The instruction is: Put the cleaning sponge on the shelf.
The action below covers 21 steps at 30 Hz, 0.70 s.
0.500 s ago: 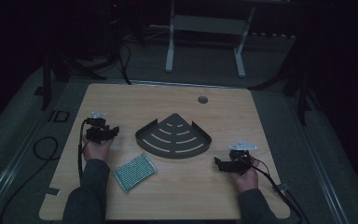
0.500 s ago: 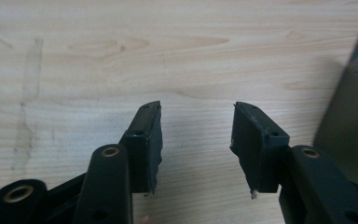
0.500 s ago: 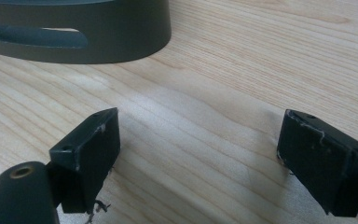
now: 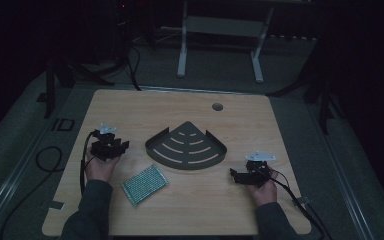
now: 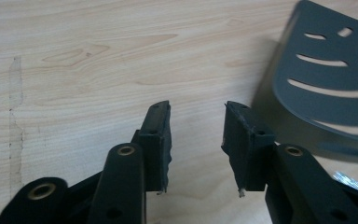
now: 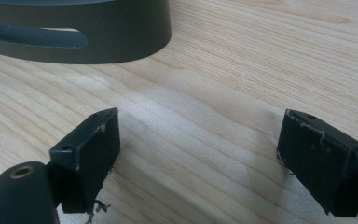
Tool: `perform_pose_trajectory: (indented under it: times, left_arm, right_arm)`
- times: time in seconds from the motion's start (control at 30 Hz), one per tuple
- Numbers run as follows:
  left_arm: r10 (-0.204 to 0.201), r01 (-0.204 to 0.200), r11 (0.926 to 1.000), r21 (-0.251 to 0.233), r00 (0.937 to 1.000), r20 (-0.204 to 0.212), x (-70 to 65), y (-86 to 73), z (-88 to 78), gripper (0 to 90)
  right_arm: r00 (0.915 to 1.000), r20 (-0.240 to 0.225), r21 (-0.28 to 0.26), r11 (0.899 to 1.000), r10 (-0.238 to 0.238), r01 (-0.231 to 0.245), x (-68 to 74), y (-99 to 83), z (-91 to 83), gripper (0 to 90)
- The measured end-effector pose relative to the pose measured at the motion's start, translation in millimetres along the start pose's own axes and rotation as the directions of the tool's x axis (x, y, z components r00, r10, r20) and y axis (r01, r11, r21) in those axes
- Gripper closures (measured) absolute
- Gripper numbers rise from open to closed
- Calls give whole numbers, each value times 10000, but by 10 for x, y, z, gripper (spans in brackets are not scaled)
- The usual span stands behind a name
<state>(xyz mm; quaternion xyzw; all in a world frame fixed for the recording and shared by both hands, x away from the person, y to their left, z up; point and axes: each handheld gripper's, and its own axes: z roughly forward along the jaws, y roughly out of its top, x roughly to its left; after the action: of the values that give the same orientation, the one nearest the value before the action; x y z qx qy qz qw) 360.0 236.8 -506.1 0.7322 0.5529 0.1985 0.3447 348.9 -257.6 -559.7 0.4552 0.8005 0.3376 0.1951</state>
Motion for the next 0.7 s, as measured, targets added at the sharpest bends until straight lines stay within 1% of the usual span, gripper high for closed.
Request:
perform_pose_trajectory:
  times: [0.1, 0.13, 0.2, 0.23, 0.3, 0.33, 0.4, 0.43, 0.5, 0.53, 0.57, 0.63, 0.67, 0.7]
  left_arm:
    - [254, -256, 9996, 72, 9994, 254, -48, -17, -65, 637]
    - [254, -256, 9996, 72, 9994, 254, -48, -17, -65, 634]
    - [451, -457, 9989, 138, 9981, 416, -92, -40, -94, 629]
    - [610, -623, 9979, 157, 9954, 745, -141, -76, -109, 626]
    - [811, -830, 9964, 167, 9923, 931, -193, -110, -118, 627]
    - [811, -830, 9964, 167, 9923, 931, -193, -110, -118, 627]
    - [913, -944, 9953, 206, 9885, 1203, -238, -163, -107, 622]
    - [891, -934, 9953, 265, 9874, 1309, -244, -179, -96, 623]
    - [964, -1028, 9939, 404, 9859, 1367, -238, -195, -90, 630]
    - [964, -1028, 9939, 404, 9859, 1367, -238, -195, -90, 638]
    - [857, -929, 9949, 399, 9841, 1555, -232, -212, -102, 648]
    - [901, -987, 9940, 465, 9830, 1601, -239, -219, -112, 656]
    - [1024, -1123, 9923, 526, 9813, 1630, -255, -228, -125, 680]
    - [1024, -1123, 9923, 526, 9813, 1630, -255, -228, -125, 696]
  right_arm:
    - [10000, -2, 7, 10000, 2, -2, 0, 0, -1, 127]
    - [10000, -2, 7, 10000, 2, -2, 0, 0, -1, 127]
    - [10000, -1, 3, 10000, -11, 11, -1, 0, 0, 127]
    - [10000, -2, 1, 10000, -10, 10, -1, 0, 0, 127]
    - [10000, -1, 7, 10000, -4, 4, 0, 0, -1, 127]
    - [10000, 0, 7, 10000, -4, 4, 0, 0, -1, 127]
    - [10000, -1, 5, 10000, -8, 8, 0, 0, -1, 127]
    - [10000, -1, 5, 10000, -8, 8, 0, 0, -1, 127]
    - [10000, -2, 6, 10000, -7, 7, 0, 0, -1, 127]
    - [10000, -1, 6, 10000, -8, 8, 0, 0, -1, 127]
    - [10000, -1, 5, 10000, -7, 7, 0, 0, -1, 127]
    - [10000, -1, 5, 10000, -8, 8, 0, 0, -1, 127]
    - [10000, -2, 6, 10000, -8, 8, 0, 0, -1, 127]
    - [10000, -1, 5, 10000, -8, 8, 0, 0, -1, 127]
